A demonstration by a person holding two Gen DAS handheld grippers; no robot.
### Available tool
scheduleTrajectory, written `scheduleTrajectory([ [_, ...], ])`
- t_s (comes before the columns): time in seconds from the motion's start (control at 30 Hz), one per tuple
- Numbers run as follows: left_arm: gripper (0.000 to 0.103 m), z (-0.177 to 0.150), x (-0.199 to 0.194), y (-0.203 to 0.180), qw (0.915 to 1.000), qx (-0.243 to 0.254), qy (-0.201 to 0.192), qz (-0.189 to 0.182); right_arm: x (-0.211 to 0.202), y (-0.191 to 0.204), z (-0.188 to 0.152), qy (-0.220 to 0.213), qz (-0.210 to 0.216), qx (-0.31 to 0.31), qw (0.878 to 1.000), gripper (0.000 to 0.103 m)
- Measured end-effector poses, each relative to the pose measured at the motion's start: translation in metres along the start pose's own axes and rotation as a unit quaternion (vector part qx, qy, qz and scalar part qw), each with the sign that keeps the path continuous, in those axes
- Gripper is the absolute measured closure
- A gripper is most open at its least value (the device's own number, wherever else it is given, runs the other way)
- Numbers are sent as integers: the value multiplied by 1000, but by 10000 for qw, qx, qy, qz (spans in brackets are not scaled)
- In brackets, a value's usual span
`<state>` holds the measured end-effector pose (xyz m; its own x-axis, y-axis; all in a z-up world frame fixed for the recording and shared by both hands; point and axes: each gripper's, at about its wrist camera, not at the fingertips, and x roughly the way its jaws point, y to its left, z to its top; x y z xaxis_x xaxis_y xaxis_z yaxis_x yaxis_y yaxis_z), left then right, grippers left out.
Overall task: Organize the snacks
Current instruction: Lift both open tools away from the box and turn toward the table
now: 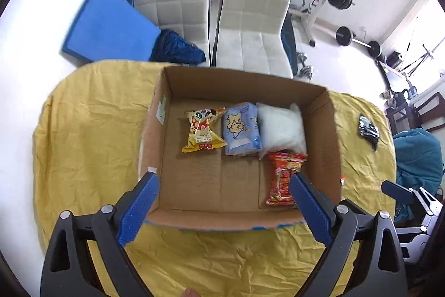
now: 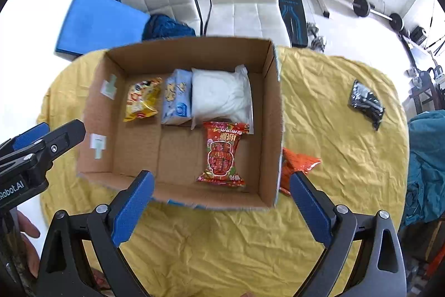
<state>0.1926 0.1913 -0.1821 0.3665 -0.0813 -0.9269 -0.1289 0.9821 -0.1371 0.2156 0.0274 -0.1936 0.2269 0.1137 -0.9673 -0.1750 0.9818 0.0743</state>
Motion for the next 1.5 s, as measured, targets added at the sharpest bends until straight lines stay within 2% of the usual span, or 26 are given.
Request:
scheduleTrajectory([
  [0.23,7,-23,-46,-11,9996,56,-268,6,-68,1,-26,-477,50,-63,9988,4],
  [0.43,7,-41,-77,-19,9989,153,-441,-30,-106,2,-43,-658,162,-89,9977,3],
  [0.7,7,-54,-95,-22,9984,200,-504,-140,-123,2,-56,-730,265,10,9970,3],
  [0.87,7,-53,-96,-28,9980,282,-547,-164,-125,-12,-62,-722,250,184,9969,3],
  [1.0,7,-51,-90,-54,9970,484,-520,-290,-123,-45,-66,-673,134,488,9964,3],
  [1.2,7,-41,-61,-120,9945,880,-311,-479,-109,-136,-74,-527,-340,1165,9912,3],
  [1.37,7,-35,-9,-195,9909,1220,202,-531,-85,-214,-80,-309,-596,1562,9854,3],
  [1.43,7,-37,12,-218,9883,1331,444,-602,-65,-246,-82,-120,-544,1675,9843,3],
  [1.5,7,-35,44,-248,9838,1581,736,-409,-48,-270,-83,52,-529,1751,9831,3],
])
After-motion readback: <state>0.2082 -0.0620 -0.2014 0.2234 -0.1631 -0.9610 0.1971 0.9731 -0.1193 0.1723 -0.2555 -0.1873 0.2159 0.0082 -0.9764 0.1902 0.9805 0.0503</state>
